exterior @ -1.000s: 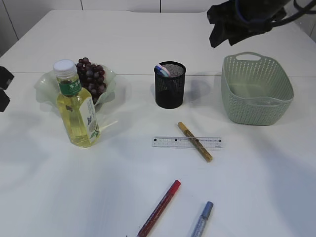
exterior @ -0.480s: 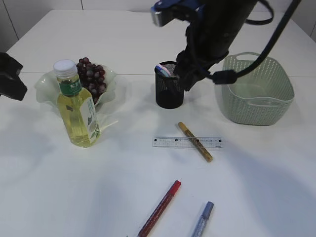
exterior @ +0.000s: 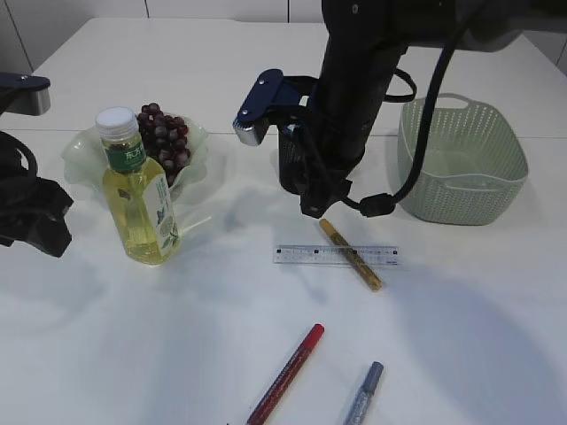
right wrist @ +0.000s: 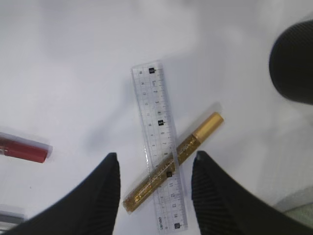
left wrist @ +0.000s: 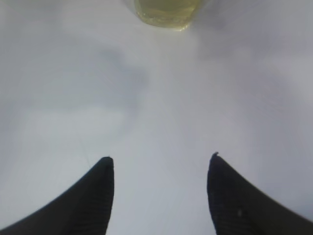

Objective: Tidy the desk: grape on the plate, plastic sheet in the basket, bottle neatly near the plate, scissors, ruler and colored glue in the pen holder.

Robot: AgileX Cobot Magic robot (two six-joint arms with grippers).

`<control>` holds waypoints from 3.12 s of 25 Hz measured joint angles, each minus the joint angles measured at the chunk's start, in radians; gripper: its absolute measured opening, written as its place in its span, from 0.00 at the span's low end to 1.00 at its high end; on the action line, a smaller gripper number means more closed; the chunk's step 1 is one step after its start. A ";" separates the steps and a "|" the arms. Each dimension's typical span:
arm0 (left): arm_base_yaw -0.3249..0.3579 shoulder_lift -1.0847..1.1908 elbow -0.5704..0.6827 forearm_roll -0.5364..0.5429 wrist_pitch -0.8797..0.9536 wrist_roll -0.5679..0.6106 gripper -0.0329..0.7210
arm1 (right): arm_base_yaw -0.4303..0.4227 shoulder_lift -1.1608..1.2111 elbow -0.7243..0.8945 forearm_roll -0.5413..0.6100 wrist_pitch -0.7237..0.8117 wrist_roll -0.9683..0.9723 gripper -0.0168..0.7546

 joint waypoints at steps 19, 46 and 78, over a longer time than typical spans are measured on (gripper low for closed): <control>0.000 0.021 0.011 0.000 -0.050 0.000 0.62 | -0.006 0.189 -0.024 -0.008 -0.012 -0.166 0.60; 0.000 0.021 0.011 0.000 -0.107 0.000 0.62 | -0.026 0.258 -0.028 -0.028 -0.054 -0.139 0.60; 0.000 0.021 0.011 0.000 -0.107 0.000 0.62 | -0.026 0.267 -0.047 -0.049 -0.054 -0.130 0.38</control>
